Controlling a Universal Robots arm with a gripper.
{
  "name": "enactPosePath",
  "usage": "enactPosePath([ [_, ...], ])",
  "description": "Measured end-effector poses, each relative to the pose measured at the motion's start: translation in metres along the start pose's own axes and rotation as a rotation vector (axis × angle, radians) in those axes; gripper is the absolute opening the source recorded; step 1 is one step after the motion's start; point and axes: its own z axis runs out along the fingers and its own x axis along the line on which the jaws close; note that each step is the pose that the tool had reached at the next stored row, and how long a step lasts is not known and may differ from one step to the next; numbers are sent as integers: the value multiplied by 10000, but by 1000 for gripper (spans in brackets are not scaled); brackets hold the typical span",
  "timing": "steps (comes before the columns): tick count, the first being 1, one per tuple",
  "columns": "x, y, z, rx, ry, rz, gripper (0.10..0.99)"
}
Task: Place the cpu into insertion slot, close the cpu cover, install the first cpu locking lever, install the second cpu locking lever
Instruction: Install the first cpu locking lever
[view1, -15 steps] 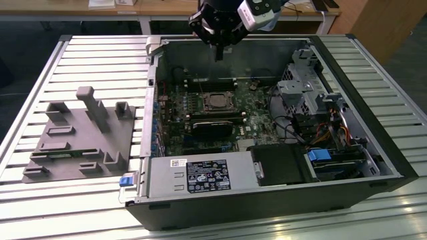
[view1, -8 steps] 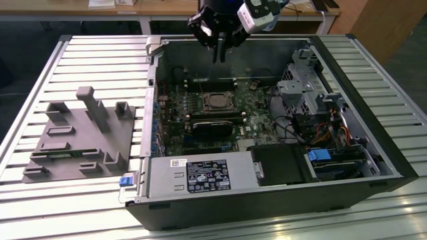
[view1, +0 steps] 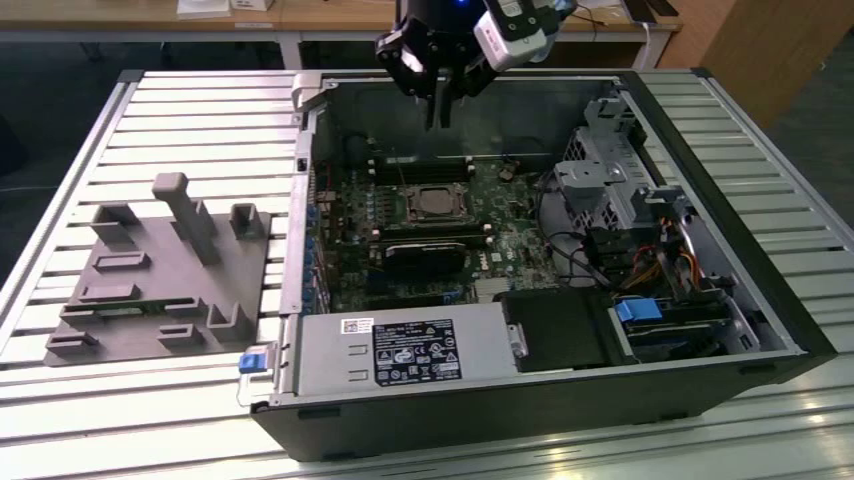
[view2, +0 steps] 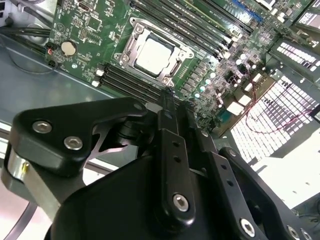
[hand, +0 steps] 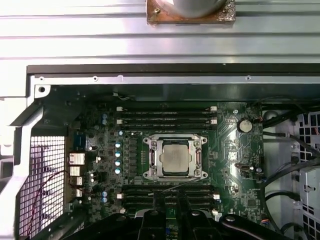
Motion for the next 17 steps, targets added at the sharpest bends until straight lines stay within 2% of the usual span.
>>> enactPosePath([
  [3,0,-1,13,11,-1,0,251],
  [4,0,-1,17,14,-1,0,314],
  [7,0,-2,29,24,-1,0,314],
  [10,-1,-3,42,37,-1,0,294],
  [11,-1,-4,47,42,-1,0,227],
  [17,0,-7,80,63,-3,1,227],
])
